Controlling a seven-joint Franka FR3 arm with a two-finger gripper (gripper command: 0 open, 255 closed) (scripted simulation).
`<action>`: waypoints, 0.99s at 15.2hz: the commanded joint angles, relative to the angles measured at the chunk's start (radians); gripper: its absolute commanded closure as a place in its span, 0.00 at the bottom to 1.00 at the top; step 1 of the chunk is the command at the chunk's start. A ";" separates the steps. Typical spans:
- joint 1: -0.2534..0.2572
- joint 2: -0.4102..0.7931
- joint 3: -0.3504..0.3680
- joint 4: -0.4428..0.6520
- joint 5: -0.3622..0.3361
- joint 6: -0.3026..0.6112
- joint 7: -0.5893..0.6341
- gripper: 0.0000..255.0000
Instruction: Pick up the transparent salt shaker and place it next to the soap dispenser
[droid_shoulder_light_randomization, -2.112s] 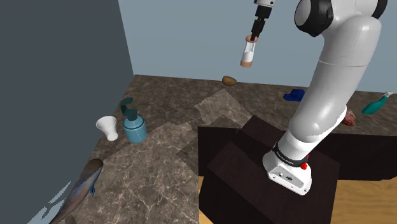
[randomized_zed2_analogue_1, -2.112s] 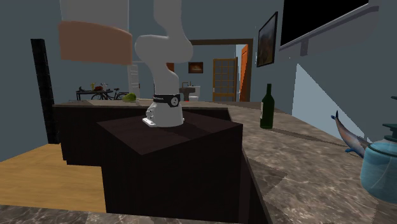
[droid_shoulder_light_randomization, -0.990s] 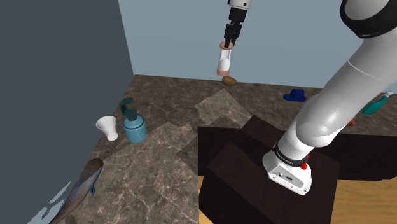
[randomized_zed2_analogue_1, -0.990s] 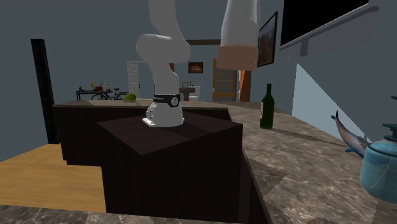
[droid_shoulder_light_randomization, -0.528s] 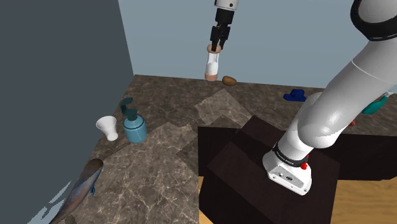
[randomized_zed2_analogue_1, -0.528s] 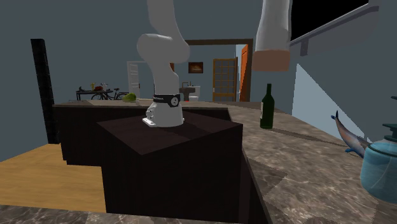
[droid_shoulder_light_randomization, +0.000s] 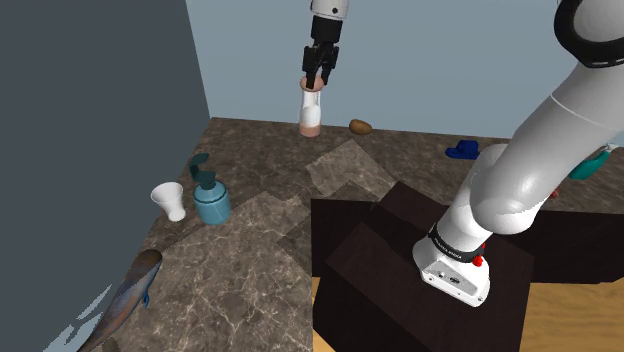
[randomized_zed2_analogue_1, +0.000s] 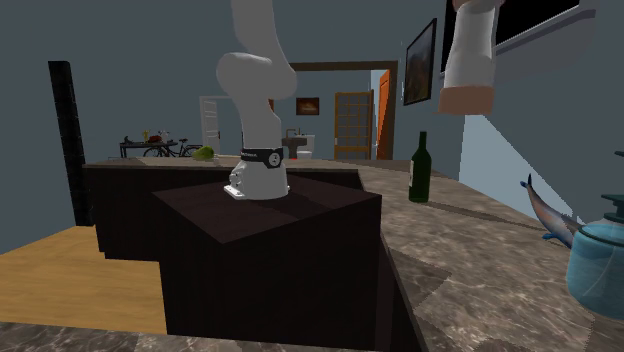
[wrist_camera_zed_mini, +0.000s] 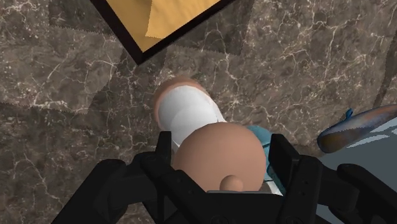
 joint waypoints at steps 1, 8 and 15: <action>0.023 0.019 0.028 0.024 0.008 0.001 0.050 1.00; 0.097 0.098 0.111 0.110 0.026 0.017 0.202 1.00; 0.171 0.223 0.182 0.260 0.027 0.014 0.349 1.00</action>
